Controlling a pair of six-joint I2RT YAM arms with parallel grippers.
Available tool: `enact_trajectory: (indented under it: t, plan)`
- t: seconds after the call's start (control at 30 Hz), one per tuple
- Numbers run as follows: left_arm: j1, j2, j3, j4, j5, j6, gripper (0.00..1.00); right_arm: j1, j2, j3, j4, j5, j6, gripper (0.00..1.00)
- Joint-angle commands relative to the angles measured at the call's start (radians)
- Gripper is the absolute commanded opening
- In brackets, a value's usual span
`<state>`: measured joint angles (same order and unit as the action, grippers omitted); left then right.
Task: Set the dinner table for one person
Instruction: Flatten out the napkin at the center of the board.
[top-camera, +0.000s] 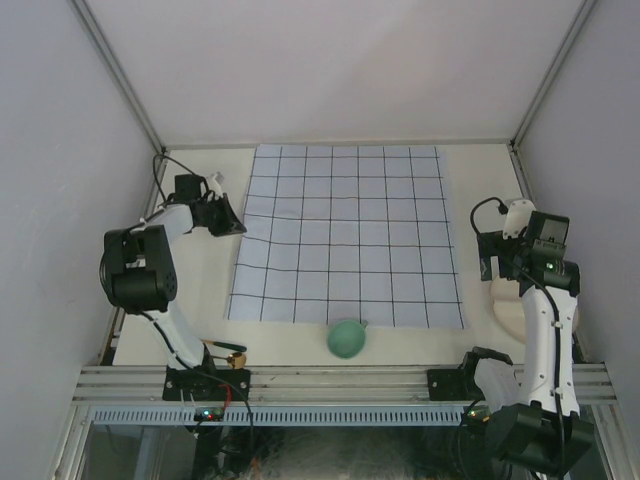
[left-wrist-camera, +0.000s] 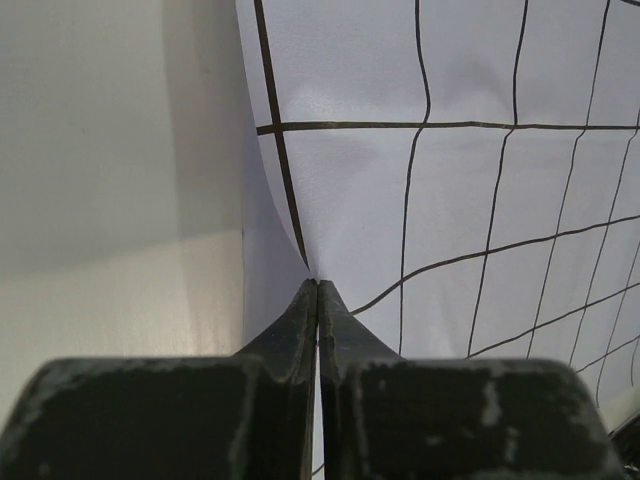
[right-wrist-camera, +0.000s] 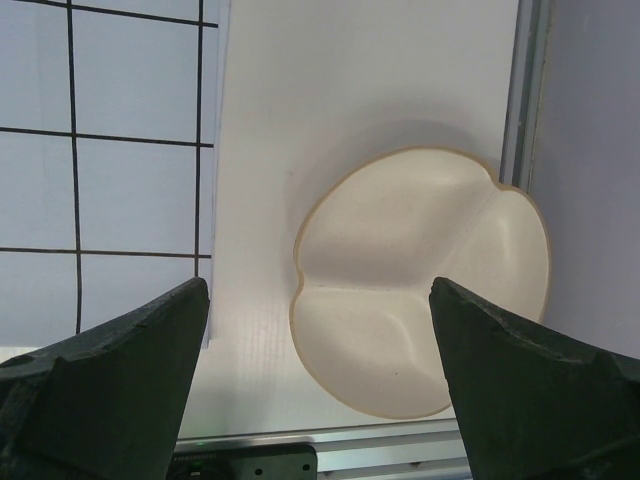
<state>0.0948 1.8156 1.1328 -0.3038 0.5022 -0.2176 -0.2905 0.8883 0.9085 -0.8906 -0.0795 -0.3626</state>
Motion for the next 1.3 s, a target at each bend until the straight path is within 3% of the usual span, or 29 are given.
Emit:
enact_trajectory:
  t: [0.0,0.1,0.27,0.53,0.87,0.97,1.07,1.27]
  plan:
    - [0.008,0.027,0.066,-0.026,0.025,0.007,0.06,0.009,0.004,0.031,0.017,0.018,0.015,0.91]
    - [0.008,0.018,0.055,-0.032,0.022,0.019,0.14,0.009,0.012,0.032,0.017,0.017,0.013,0.92]
    - [0.008,-0.028,0.034,-0.059,0.019,0.058,0.35,0.018,0.032,0.029,0.023,0.011,0.017,0.92]
    - [0.008,-0.244,-0.039,-0.033,-0.11,0.132,0.38,0.044,0.041,0.028,0.034,0.012,0.031,0.94]
    - [0.021,-0.406,-0.141,-0.009,-0.314,0.22,0.37,0.098,0.074,0.023,0.086,-0.001,-0.002,0.94]
    - [0.067,-0.436,-0.133,-0.02,-0.314,0.219,0.36,0.096,0.169,0.071,0.182,-0.046,-0.03,0.94]
    - [0.123,-0.443,-0.103,-0.054,-0.287,0.217,0.37,0.049,0.337,0.216,0.24,-0.211,-0.005,0.93]
    - [0.217,-0.467,-0.101,-0.078,-0.286,0.238,0.36,0.014,0.855,0.656,0.145,-0.45,0.109,0.82]
